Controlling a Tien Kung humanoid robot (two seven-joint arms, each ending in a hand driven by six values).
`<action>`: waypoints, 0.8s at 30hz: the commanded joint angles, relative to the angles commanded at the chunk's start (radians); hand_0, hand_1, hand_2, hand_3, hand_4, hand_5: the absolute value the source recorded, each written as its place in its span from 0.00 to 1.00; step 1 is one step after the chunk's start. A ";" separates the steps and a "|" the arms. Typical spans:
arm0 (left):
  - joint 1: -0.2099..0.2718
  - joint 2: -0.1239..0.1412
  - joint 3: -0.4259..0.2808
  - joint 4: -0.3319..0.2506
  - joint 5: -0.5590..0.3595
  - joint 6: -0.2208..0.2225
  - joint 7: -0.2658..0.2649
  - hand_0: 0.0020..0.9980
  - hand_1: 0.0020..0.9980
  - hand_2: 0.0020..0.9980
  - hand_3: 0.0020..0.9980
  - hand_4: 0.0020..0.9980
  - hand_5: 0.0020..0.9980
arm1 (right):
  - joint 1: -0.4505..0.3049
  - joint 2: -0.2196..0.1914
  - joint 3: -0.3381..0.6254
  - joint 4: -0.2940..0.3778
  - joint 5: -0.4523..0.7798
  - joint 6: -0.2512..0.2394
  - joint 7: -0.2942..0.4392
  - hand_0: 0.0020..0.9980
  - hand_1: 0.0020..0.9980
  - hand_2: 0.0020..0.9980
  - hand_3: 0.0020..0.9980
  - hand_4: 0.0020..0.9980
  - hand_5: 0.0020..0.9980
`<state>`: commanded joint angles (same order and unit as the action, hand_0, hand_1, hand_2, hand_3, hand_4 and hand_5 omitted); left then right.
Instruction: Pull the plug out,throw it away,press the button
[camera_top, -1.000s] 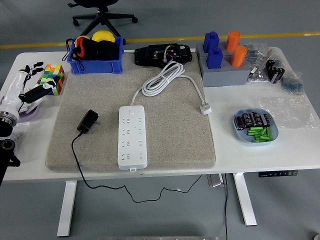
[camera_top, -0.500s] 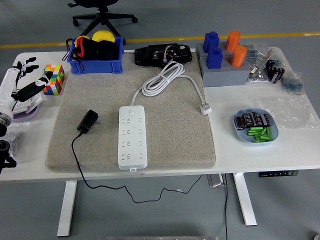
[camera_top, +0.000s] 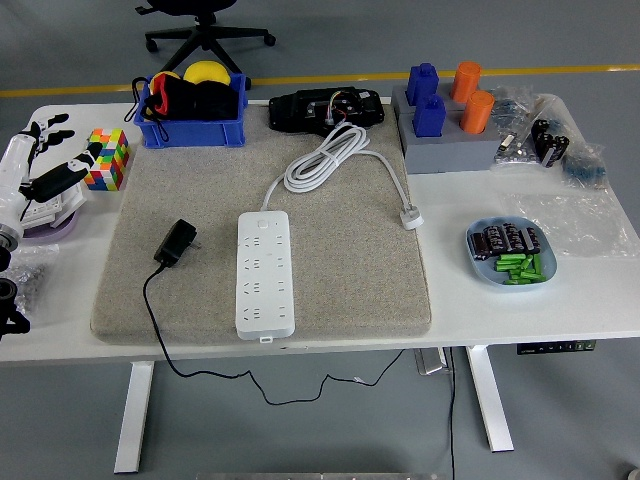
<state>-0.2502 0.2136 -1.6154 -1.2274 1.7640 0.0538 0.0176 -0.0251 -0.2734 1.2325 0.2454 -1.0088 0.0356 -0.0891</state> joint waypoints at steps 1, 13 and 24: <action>0.001 0.000 0.000 -0.001 -0.001 0.000 -0.001 0.88 0.83 0.78 0.84 0.79 0.50 | 0.000 0.000 0.001 0.000 0.000 0.000 0.000 0.73 0.68 0.66 0.64 0.74 0.58; 0.010 0.007 0.001 -0.016 -0.007 -0.003 0.000 0.88 0.83 0.78 0.84 0.76 0.46 | -0.001 0.008 0.010 0.000 -0.004 0.002 -0.002 0.73 0.68 0.66 0.64 0.75 0.59; 0.011 -0.001 0.002 -0.028 -0.010 -0.008 -0.001 0.88 0.83 0.78 0.84 0.76 0.46 | -0.004 0.010 0.021 0.001 -0.007 0.002 -0.001 0.73 0.68 0.66 0.64 0.75 0.59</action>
<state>-0.2389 0.2124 -1.6133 -1.2555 1.7538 0.0461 0.0164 -0.0294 -0.2629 1.2535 0.2464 -1.0153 0.0373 -0.0905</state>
